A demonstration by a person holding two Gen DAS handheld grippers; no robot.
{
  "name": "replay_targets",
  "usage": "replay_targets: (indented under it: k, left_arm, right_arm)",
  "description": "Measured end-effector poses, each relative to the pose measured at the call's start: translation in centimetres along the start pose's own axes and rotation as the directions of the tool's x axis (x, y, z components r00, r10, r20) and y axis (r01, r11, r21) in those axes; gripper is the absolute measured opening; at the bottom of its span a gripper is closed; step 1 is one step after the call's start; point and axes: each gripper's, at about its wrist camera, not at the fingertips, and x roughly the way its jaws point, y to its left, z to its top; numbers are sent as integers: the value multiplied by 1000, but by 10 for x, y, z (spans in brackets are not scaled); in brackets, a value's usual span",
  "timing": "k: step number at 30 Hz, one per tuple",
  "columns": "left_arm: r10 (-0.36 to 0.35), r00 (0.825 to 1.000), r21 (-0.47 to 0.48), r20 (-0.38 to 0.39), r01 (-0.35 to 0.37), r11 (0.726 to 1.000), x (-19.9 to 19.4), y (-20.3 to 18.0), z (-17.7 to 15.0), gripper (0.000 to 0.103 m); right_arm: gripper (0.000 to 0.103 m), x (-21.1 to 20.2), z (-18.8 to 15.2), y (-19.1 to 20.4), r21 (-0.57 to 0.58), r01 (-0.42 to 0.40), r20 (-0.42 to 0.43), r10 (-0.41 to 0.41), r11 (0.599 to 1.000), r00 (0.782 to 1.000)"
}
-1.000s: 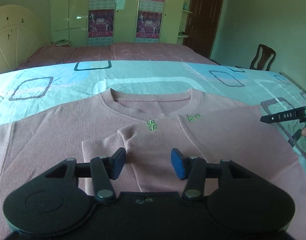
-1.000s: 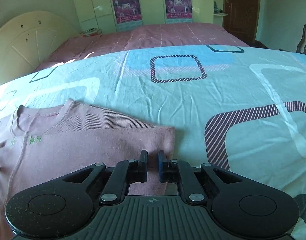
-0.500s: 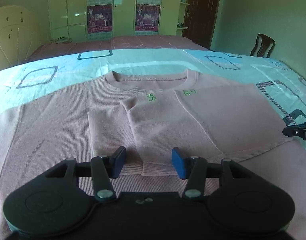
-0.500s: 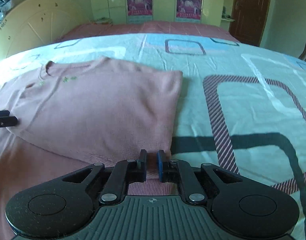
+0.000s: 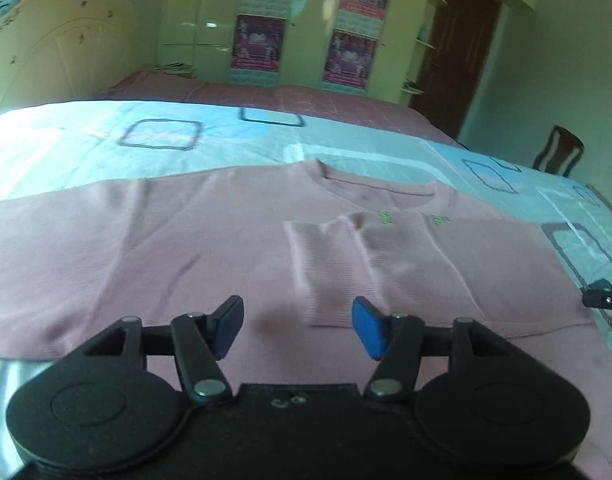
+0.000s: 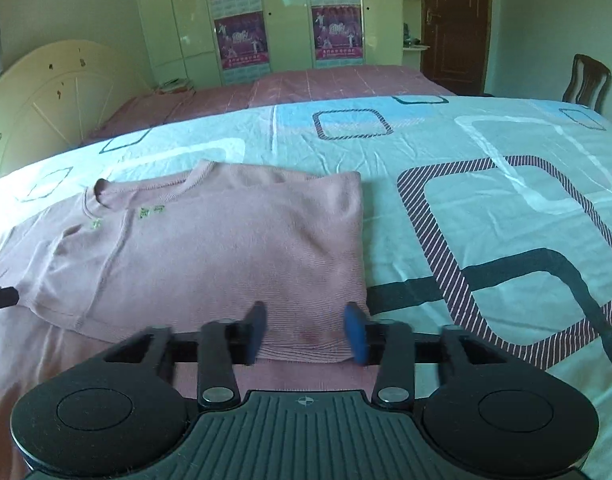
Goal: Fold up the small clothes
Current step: 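Reach the left gripper to the other sleeve cuff and close on it, then carry the cuff across the body with the left gripper and release it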
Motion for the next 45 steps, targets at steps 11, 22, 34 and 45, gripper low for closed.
replay_targets:
  k: [11, 22, 34, 45]
  left_arm:
    - [351, 935, -546, 43, -272, 792, -102, 235, -37, 60]
    - [392, 913, -768, 114, -169, 617, -113, 357, -39, 42]
    - [329, 920, -665, 212, -111, 739, -102, 332, 3, 13]
    - [-47, 982, -229, 185, 89, 969, -21, 95, 57, 13]
  right_arm:
    - [55, 23, 2, 65, 0, -98, -8, 98, 995, 995]
    - [55, 36, 18, 99, 67, -105, -3, 106, 992, 994]
    - [55, 38, 23, 90, 97, -77, 1, 77, 992, 997]
    - [55, 30, 22, 68, 137, -94, 24, 92, 986, 995]
